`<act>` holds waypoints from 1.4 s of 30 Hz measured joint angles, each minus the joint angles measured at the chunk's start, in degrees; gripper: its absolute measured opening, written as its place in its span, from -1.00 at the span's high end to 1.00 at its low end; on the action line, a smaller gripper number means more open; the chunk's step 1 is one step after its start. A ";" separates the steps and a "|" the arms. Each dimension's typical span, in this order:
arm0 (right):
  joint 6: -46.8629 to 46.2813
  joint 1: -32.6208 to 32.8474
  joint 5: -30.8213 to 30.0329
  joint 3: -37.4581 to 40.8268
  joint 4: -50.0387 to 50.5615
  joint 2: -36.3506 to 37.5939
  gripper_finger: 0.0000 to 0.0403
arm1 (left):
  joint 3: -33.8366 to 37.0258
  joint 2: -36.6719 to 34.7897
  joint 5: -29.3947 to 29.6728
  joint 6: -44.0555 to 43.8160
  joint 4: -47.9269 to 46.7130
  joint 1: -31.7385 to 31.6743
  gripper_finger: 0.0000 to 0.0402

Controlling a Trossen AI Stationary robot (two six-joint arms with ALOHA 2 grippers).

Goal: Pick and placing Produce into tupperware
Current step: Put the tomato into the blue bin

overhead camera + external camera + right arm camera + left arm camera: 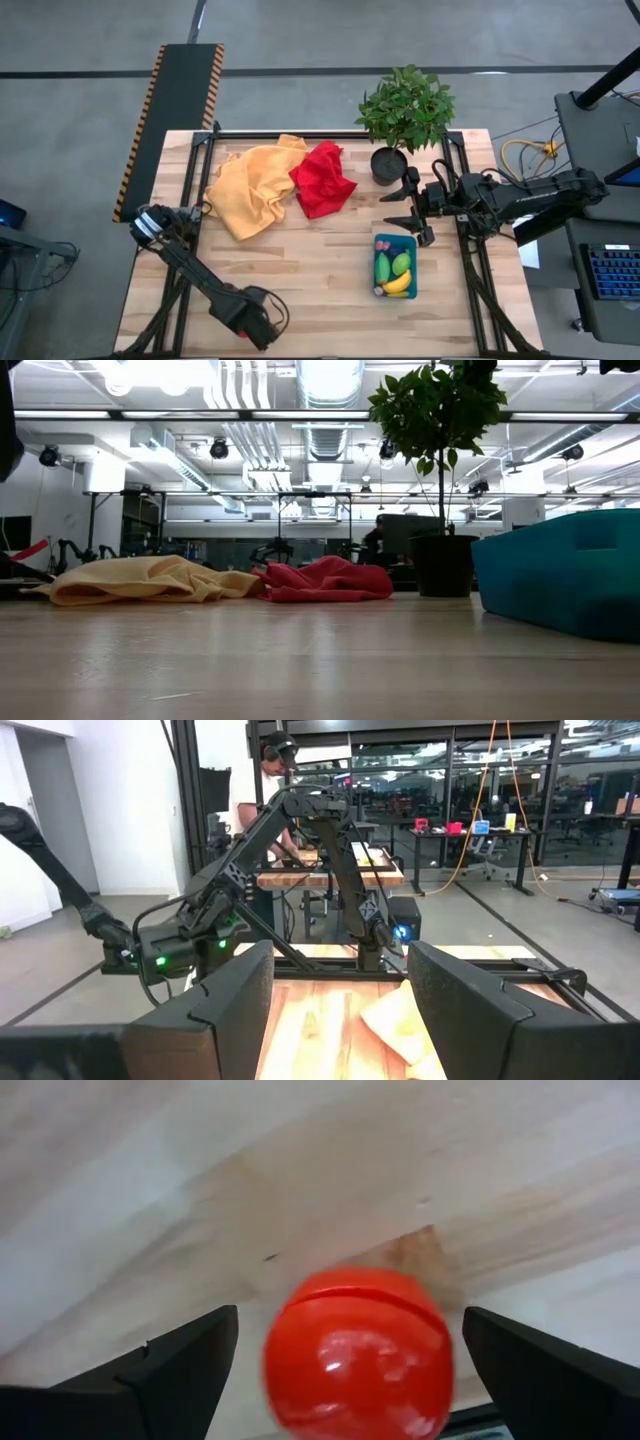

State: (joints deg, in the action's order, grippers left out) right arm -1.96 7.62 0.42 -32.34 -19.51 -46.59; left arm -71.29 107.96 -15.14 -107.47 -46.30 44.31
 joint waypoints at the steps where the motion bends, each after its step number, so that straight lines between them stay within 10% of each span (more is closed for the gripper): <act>1: 0.00 0.00 -0.02 0.00 0.00 0.00 -0.11 | 0.52 0.00 0.00 -0.03 1.38 -0.02 -0.84; 26: 0.00 0.01 -0.02 0.00 0.72 0.00 -0.11 | 1.42 0.00 -0.04 1.96 2.31 0.04 -0.17; 42: -3.65 0.00 -0.02 0.00 0.78 0.09 -0.11 | 0.70 -0.22 7.61 10.02 2.24 -1.88 -0.19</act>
State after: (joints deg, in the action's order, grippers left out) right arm -5.61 7.62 0.40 -32.34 -18.72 -46.50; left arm -70.59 107.74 -7.53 -97.45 -44.05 42.43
